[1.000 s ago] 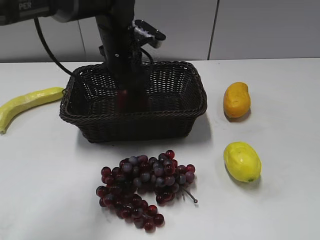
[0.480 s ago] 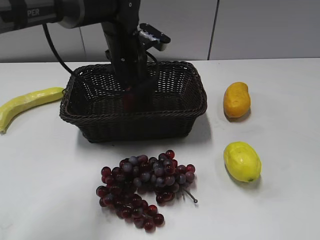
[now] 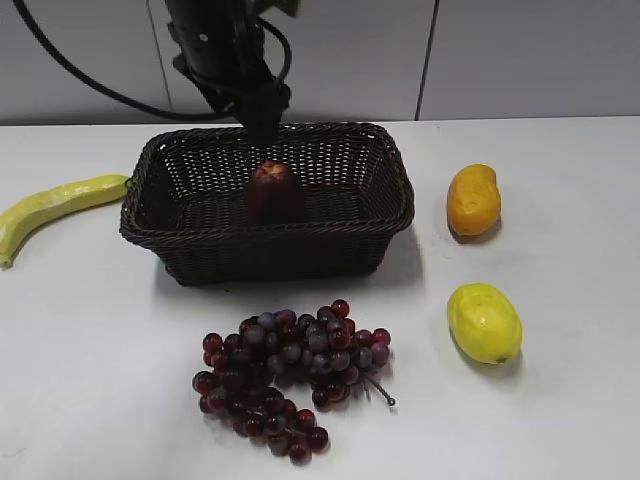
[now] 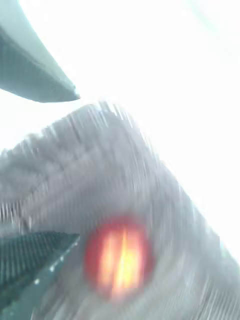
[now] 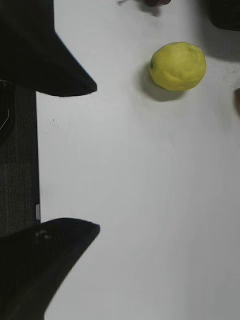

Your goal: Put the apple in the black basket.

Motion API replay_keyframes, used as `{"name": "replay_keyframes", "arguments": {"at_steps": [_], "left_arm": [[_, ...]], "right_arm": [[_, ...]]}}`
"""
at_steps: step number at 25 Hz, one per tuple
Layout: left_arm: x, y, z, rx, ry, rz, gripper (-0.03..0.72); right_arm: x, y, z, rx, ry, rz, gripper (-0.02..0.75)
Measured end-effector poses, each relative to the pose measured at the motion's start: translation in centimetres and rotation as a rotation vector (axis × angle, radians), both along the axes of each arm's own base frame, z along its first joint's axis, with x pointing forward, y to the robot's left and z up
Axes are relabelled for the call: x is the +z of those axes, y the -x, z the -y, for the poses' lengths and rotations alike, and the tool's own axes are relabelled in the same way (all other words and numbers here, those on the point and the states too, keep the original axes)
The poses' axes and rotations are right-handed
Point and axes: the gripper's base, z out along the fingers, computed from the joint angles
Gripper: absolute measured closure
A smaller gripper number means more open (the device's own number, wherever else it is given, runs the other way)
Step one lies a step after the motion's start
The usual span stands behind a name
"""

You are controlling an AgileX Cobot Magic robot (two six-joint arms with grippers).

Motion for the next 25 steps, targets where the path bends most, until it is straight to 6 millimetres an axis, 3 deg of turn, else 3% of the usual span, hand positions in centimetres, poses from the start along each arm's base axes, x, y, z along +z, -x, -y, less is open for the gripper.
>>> {"name": "replay_keyframes", "arguments": {"at_steps": [5, 9, 12, 17, 25], "left_arm": [[3.8, -0.4, -3.1, 0.126, 0.058, 0.063, 0.087], [4.7, -2.0, -7.7, 0.322, 0.111, 0.058, 0.096], [4.5, -1.9, -11.4, 0.419, 0.104, 0.029, 0.096], [3.2, 1.2, -17.1, 0.542, 0.047, -0.074, 0.097], [2.1, 9.7, -24.2, 0.729, 0.016, -0.197, 0.099]], "right_arm": [[0.0, 0.0, 0.0, 0.0, 0.0, 0.0, 0.167], [0.0, 0.0, 0.0, 0.0, 0.0, 0.0, 0.167], [0.0, 0.0, 0.0, 0.0, 0.0, 0.0, 0.167], [0.0, 0.0, 0.0, 0.0, 0.0, 0.0, 0.167], [0.0, 0.0, 0.0, 0.0, 0.0, 0.0, 0.167]]}}
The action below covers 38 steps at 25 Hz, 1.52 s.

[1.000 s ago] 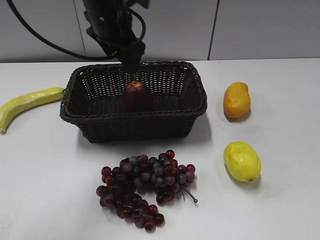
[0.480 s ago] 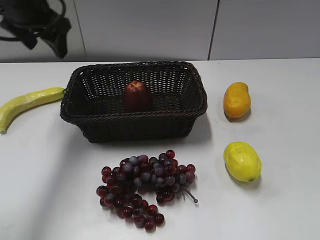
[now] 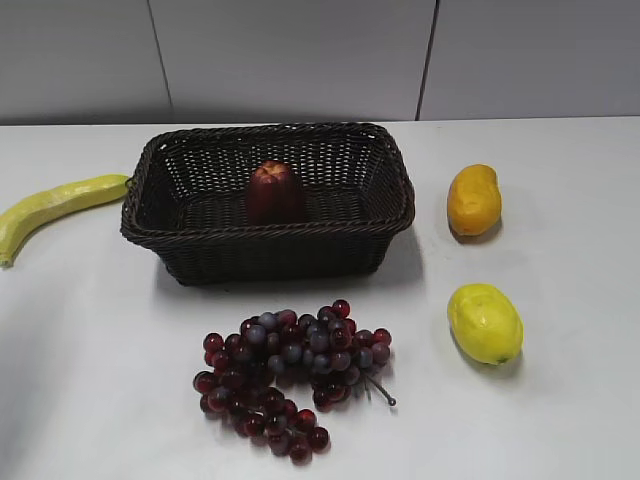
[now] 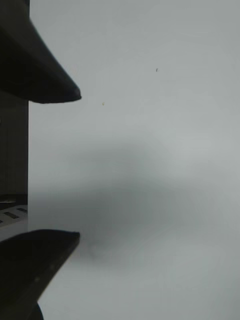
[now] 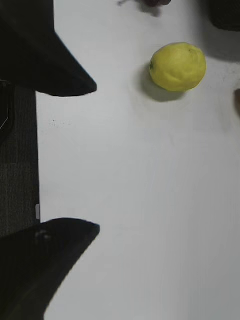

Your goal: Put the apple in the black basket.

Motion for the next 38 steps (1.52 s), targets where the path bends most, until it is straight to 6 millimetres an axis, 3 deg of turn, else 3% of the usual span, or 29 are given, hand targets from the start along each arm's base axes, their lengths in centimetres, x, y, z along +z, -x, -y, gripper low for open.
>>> {"name": "replay_keyframes", "arguments": {"at_steps": [4, 8, 15, 19, 38], "left_arm": [[-0.2, 4.8, -2.1, 0.073, -0.002, -0.018, 0.099], [0.3, 9.1, -1.8, 0.08, 0.014, 0.063, 0.106], [-1.5, 16.4, -1.5, 0.081, 0.021, 0.123, 0.113], [-2.7, 19.6, -1.3, 0.083, 0.031, 0.184, 0.113], [-0.7, 27.7, -0.8, 0.071, 0.058, 0.809, 0.113]], "right_arm": [[0.0, 0.0, 0.0, 0.0, 0.0, 0.0, 0.167], [0.0, 0.0, 0.0, 0.0, 0.0, 0.0, 0.167], [0.0, 0.0, 0.0, 0.0, 0.0, 0.0, 0.167], [0.0, 0.0, 0.0, 0.0, 0.0, 0.001, 0.167], [0.0, 0.0, 0.0, 0.0, 0.0, 0.0, 0.167]]}}
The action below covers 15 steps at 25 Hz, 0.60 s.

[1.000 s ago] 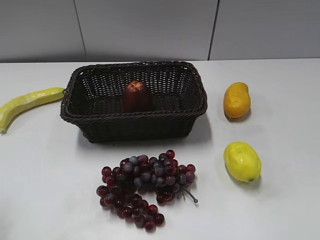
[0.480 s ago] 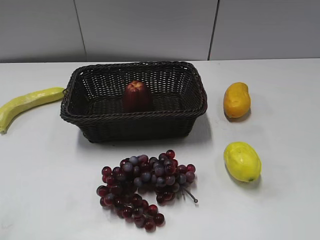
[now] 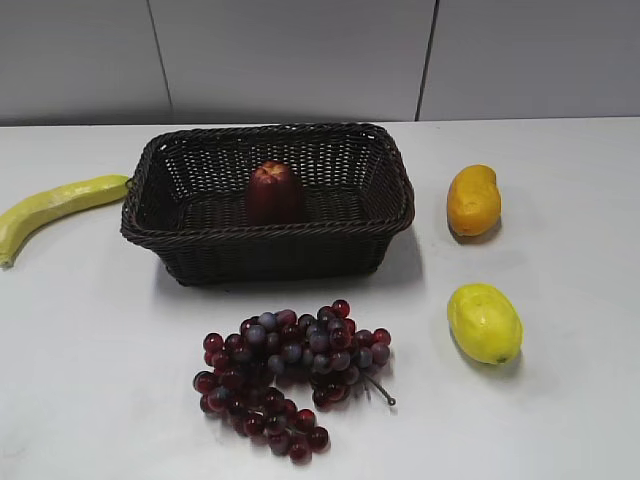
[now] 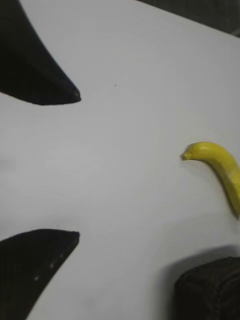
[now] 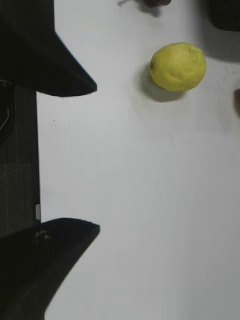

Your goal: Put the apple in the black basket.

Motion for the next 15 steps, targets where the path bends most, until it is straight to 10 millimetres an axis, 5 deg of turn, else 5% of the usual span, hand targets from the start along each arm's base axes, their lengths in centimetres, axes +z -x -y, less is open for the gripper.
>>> {"name": "replay_keyframes", "arguments": {"at_steps": [4, 15], "left_arm": [[0.1, 1.9, 0.1, 0.0, -0.005, 0.125, 0.113], [0.1, 1.9, 0.1, 0.001, -0.004, 0.128, 0.113]], "right_arm": [[0.0, 0.0, 0.0, 0.0, -0.001, 0.001, 0.167], [0.0, 0.0, -0.1, 0.002, -0.007, -0.001, 0.167]]}}
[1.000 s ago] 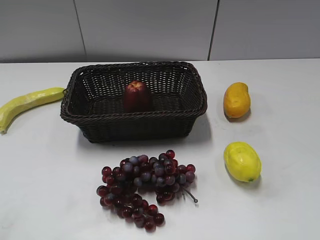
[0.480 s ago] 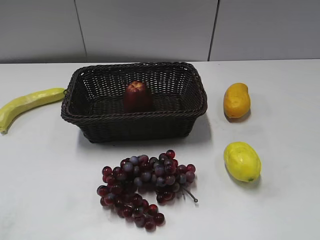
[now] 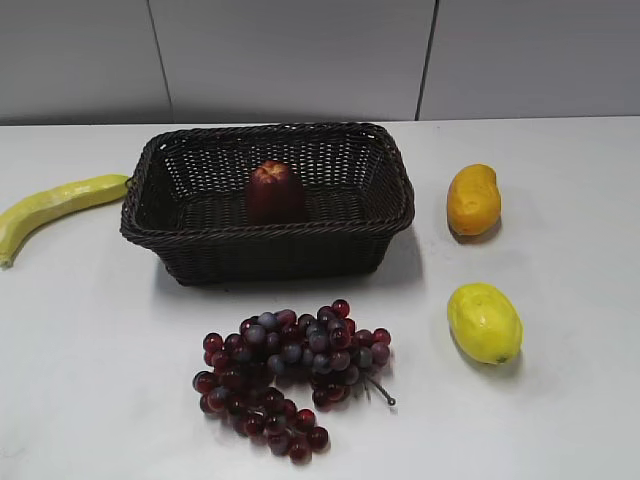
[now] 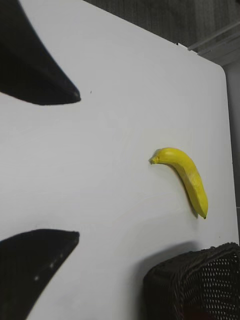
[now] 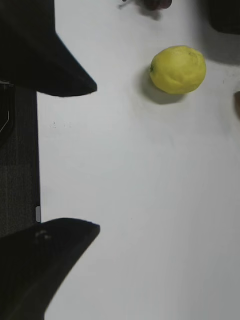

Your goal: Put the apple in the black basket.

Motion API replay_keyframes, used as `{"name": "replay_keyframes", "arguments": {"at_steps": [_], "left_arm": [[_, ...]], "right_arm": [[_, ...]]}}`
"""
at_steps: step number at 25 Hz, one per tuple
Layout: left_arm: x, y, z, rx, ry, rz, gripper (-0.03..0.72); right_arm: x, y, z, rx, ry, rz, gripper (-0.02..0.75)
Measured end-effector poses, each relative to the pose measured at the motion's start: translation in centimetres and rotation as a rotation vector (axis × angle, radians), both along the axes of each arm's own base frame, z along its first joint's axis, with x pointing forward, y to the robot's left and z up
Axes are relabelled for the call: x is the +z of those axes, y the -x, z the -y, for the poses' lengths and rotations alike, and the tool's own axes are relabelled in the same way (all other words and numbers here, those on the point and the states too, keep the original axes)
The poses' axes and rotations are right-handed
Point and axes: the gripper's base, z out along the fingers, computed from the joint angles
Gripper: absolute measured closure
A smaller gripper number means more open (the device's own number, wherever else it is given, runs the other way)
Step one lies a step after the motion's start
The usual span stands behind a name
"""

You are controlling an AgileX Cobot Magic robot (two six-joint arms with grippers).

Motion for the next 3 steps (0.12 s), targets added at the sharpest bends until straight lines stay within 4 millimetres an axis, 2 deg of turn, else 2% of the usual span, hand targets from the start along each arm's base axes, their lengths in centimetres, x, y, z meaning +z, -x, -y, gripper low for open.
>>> {"name": "replay_keyframes", "arguments": {"at_steps": [3], "left_arm": [[0.0, 0.0, 0.0, 0.0, 0.0, 0.0, 0.113]], "right_arm": [[0.01, -0.01, -0.01, 0.0, -0.001, 0.001, 0.167]]}}
